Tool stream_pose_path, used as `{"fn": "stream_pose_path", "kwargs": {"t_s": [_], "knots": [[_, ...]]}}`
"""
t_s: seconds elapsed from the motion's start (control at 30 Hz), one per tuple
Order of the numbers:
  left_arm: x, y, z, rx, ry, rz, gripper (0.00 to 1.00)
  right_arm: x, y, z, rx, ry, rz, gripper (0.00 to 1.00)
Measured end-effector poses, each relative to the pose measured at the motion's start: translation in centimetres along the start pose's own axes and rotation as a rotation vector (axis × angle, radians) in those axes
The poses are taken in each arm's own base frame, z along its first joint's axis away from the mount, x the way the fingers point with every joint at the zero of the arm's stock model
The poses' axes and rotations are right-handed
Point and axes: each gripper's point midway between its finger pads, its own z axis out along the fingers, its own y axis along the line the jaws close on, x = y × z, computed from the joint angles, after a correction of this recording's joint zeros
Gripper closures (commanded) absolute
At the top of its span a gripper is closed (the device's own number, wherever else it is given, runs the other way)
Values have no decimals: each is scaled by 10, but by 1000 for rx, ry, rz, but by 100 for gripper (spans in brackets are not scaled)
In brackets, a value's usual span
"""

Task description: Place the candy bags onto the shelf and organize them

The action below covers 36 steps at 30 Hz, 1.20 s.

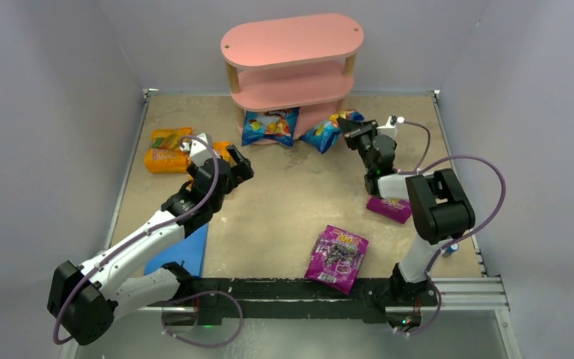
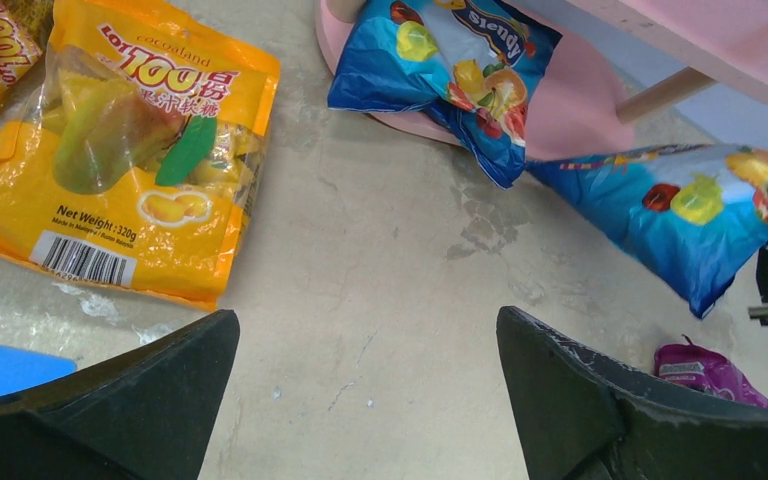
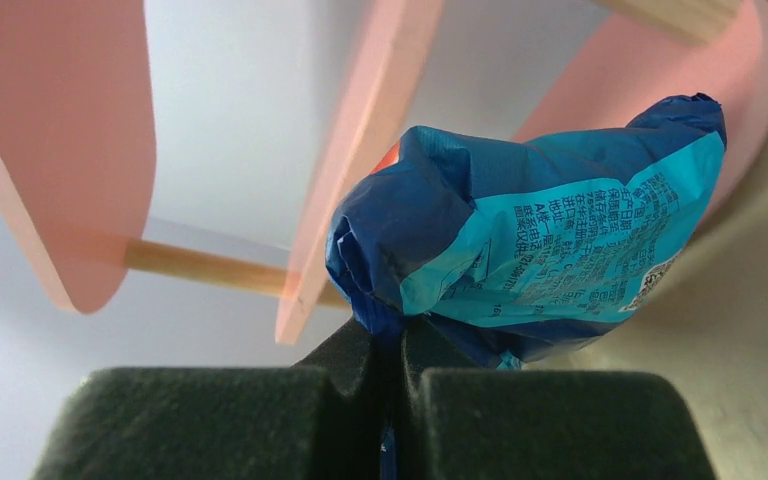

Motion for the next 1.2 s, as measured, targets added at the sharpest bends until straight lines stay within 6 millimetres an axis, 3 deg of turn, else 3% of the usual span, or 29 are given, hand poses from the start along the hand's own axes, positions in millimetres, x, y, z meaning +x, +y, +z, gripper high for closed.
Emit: {"fn": "stream_pose_path", "kwargs": {"t_s": [0.17,0.27,0.43,0.57,1.2], "knots": [[-2,1,1,2,-4,12,1,-14,17,30,-68,-61,-18,100],[-2,0,0,9,-6,16,1,-17,17,42,-89,-85,-31,100],[-5,-5,-2,45,-13,18,1,-8,-16,63,-67,-80,-17,100],[-5,-7,-4,64,-17,16,1,2,-48,66,-36,-67,37,100],[-2,-9,-4,80,-4,13,1,23,-57,63,68,-96,112,100]]}}
